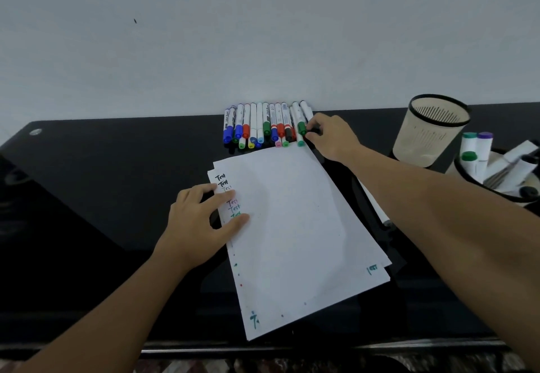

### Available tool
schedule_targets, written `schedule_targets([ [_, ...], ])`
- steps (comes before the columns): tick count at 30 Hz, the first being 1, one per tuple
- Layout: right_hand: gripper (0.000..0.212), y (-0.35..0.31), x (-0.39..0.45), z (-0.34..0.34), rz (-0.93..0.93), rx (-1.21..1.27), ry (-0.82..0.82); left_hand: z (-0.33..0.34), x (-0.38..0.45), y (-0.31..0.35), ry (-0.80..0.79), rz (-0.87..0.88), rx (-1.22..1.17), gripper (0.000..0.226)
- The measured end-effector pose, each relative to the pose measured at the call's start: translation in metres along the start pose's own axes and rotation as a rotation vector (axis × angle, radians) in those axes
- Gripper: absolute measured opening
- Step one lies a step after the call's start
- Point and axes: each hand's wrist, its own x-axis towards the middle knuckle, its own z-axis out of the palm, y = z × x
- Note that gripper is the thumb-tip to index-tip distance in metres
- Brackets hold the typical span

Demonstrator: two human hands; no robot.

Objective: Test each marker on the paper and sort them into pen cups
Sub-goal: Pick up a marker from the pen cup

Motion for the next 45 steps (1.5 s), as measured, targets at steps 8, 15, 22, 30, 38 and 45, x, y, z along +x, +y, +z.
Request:
schedule_targets([
  [8, 0.006, -0.009, -0.015, -0.003, -0.131, -0.047, 0.244, -0.001, 0.002, 0.0, 0.01, 0.003, 0.016, 0.07],
  [15, 0.019, -0.032, -0.048, -0.027, -0.421, 0.078, 0.435, -0.002, 0.003, 0.001, -0.001, -0.002, 0.02, 0.071],
  [22, 0.027, -0.07, -0.104, -0.04, -0.553, -0.044, 0.228, -0.006, 0.002, 0.009, 0.065, 0.041, -0.024, 0.065],
  [30, 0.016, -0.09, -0.155, -0.009, -0.381, -0.015, -0.282, -0.013, -0.009, 0.014, 0.123, 0.007, -0.113, 0.046],
  [38, 0.038, -0.085, -0.156, 0.009, -0.508, -0.369, -0.287, -0.012, -0.016, 0.015, 0.17, 0.197, -0.038, 0.046],
  [45, 0.043, -0.094, -0.155, 0.016, -0.556, -0.461, -0.234, -0.01, -0.015, 0.017, 0.236, 0.373, 0.025, 0.038],
])
